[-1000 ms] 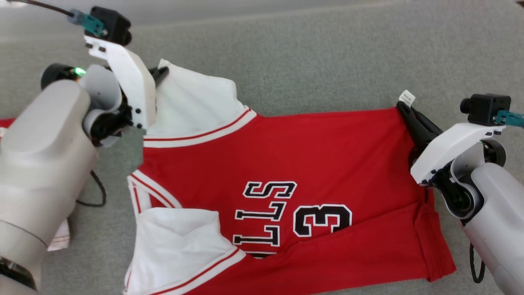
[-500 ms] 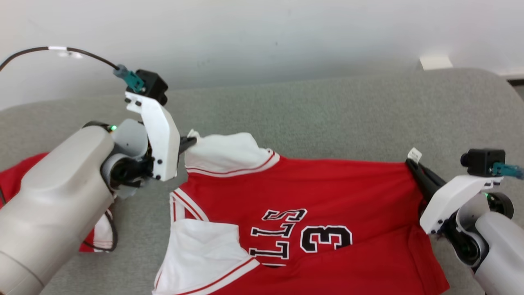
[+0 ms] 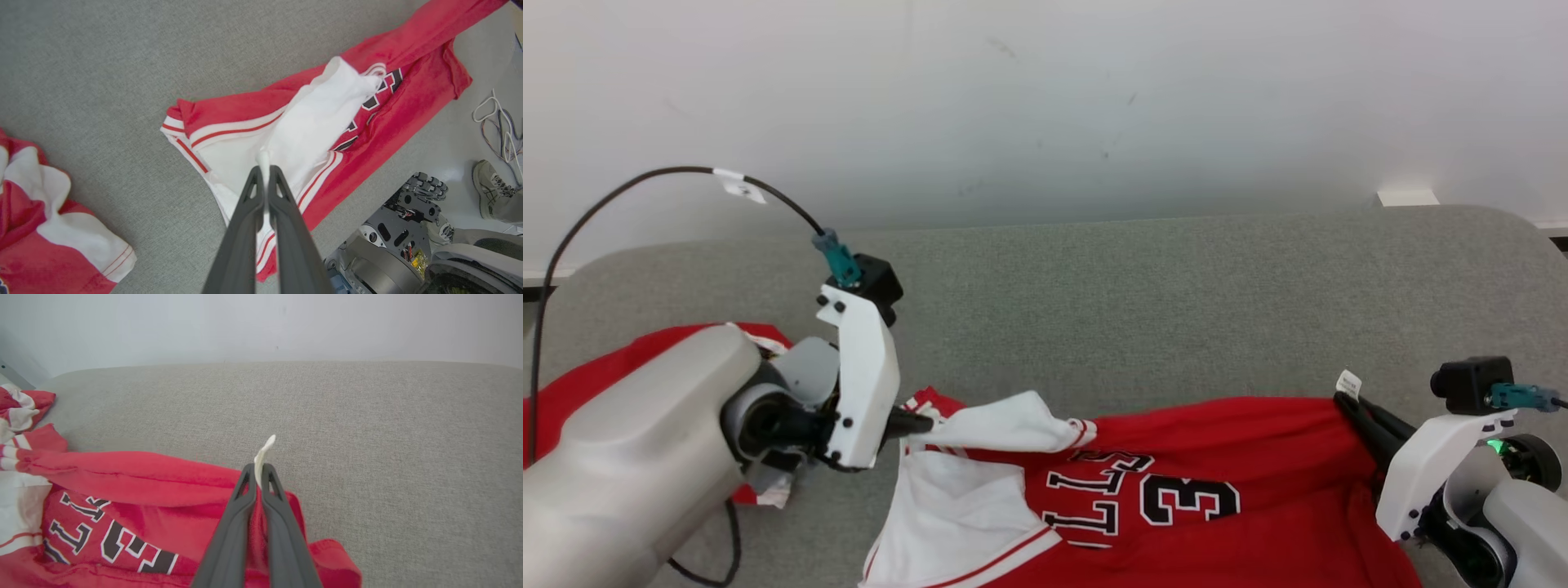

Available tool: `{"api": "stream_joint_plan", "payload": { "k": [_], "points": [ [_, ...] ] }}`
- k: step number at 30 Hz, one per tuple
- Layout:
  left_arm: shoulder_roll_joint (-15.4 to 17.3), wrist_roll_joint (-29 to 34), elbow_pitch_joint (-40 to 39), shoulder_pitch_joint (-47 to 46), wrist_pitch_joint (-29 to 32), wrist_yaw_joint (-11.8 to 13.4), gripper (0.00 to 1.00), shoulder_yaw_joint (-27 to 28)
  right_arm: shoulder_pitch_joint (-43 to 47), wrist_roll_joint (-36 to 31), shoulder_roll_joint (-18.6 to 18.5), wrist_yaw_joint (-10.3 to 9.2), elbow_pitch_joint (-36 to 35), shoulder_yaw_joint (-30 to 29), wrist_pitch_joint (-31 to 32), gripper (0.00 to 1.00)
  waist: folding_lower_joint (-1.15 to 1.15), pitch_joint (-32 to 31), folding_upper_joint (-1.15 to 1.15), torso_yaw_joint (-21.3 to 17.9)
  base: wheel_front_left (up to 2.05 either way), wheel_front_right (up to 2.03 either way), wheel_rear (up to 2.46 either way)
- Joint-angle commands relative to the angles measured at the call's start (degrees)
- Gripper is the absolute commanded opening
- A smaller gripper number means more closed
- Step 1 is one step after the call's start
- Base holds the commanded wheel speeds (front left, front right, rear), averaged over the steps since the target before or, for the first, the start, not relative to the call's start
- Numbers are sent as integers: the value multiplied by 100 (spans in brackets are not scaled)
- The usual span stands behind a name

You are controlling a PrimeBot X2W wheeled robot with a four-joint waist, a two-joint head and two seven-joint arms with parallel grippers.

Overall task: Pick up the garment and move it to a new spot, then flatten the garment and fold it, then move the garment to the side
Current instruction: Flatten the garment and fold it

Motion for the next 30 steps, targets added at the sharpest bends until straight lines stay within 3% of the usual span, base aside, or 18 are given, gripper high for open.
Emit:
{"api": "stream_joint_plan", "payload": {
  "k": [1, 11, 14, 17, 18, 19, 20, 21, 22, 23, 24, 30],
  "points": [
    [26, -104, -95, 147, 66, 30, 0, -42, 119, -34, -86, -18, -75, 112, 18, 0, 1, -19, 0, 15, 0, 0, 0],
    [173, -392, -629, 583, 520, 189, 0, -231, 227, 8, -530, -18, -470, 828, 190, 1, 1, -32, 0, 25, 0, 0, 0],
    [201, -475, -724, 700, 634, 222, 0, -260, 206, 15, -623, -18, -502, 1028, 285, 27, 1, -28, 0, 10, 0, 0, 0],
    [224, -489, -779, 790, 684, 261, 0, -283, 210, 83, -660, -18, -490, 1191, 423, 42, 1, -23, 0, -4, 0, 0, 0],
    [217, -482, -783, 831, 673, 272, 0, -294, 233, 128, -656, -18, -481, 1250, 482, 55, 1, -28, 0, -6, 0, 0, 0],
    [195, -505, -779, 883, 662, 278, 0, -304, 247, 167, -655, -18, -482, 1305, 533, 87, 1, -37, 0, -10, 0, 0, 0],
    [175, -529, -776, 924, 655, 270, 0, -315, 253, 204, -659, -18, -479, 1344, 590, 100, 1, -45, 0, -16, 0, 0, 0],
    [163, -540, -767, 955, 661, 269, 0, -321, 267, 252, -664, -18, -470, 1390, 659, 100, 1, -54, 0, -22, 0, 0, 0],
    [159, -531, -761, 988, 670, 265, 36, -333, 281, 302, -670, -18, -484, 1442, 739, 100, 1, -67, 0, -29, 0, 0, 0],
    [158, -514, -755, 1019, 663, 258, 89, -343, 296, 377, -680, -18, -509, 1466, 801, 100, 1, -82, 0, -37, 0, 0, 0],
    [149, -514, -742, 1067, 649, 254, 100, -351, 318, 455, -701, -18, -536, 1496, 879, 100, 1, -106, 0, -42, 0, 0, 0],
    [172, -450, -707, 1171, 474, 247, 100, -319, 356, 718, -993, -18, -714, 1575, 1124, 100, 1, -222, 0, -49, 0, 0, 0]
  ]
}}
